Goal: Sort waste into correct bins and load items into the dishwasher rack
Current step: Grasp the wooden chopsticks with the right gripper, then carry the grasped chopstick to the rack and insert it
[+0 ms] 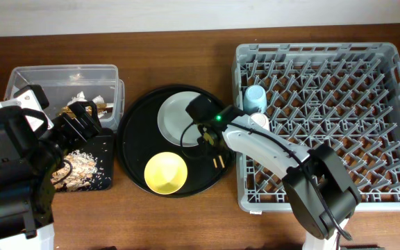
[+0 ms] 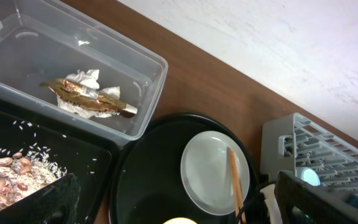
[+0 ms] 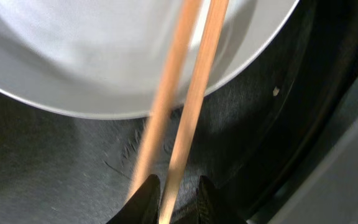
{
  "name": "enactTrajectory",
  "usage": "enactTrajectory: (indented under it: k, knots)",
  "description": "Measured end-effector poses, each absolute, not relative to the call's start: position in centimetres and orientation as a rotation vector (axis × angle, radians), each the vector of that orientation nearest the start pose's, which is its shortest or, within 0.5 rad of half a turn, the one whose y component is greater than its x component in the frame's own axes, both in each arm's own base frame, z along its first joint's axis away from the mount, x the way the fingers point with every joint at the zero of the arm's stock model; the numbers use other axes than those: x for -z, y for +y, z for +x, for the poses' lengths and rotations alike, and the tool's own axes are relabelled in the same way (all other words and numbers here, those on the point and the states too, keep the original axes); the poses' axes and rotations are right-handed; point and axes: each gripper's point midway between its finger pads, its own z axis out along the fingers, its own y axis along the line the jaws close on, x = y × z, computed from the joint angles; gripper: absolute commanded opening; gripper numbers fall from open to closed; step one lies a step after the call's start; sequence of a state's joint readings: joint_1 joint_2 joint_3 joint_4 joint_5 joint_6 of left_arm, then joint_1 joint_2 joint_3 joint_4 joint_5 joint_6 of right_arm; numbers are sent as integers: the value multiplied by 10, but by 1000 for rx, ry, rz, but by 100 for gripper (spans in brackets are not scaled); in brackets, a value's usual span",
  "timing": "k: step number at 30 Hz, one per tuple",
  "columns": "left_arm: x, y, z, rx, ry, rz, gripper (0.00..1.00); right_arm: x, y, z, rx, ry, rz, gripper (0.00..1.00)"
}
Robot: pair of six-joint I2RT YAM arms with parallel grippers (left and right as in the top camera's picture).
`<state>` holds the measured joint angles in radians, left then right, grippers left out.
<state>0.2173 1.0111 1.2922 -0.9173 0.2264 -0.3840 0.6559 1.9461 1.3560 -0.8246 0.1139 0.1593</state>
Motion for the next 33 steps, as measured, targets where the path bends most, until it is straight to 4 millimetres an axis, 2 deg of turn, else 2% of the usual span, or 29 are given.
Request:
enactTrajectory:
  k: [3,5,7,12,16,18,21,22,23,24,26,27,29,31,33]
  knots:
    - [-319,25,294,343,2144,-532,99,-21,217,314,81,2896,-723,21]
    - [-319,25,294,343,2144,-532,99,-21,218,315,77,2893,-719,18]
    - [-319,25,294,343,2144,-532,99,-22,219,316,73,2886,-716,8]
    - [-319,25,294,343,2144,-532,99,-26,217,312,87,2910,-720,4]
    - [-319,25,294,343,2144,-532,99,-60,227,326,64,2880,-709,4]
    - [-320,25,294,343,2143,-532,99,-87,234,337,33,2844,-691,4]
    - [-320,25,294,343,2143,-532,99,-137,231,354,4,2805,-632,4]
    - [-320,25,294,343,2143,-532,99,-151,224,357,3,2804,-606,4]
    - [-319,25,294,343,2144,-532,99,-167,209,361,11,2814,-560,4]
    - [-319,25,294,343,2144,-532,99,-175,197,363,19,2825,-528,4]
    - [-320,25,294,343,2143,-532,99,-184,156,365,57,2882,-415,4]
    - [-320,25,294,343,2143,-532,99,-183,129,366,82,2928,-327,4]
    - [-320,25,294,343,2143,-532,99,-180,93,372,75,2971,-190,4]
    - [-319,25,294,343,2144,-532,99,-173,67,373,59,3002,-98,4]
    - [-319,25,294,343,2144,-532,99,-158,42,372,38,3037,-4,4]
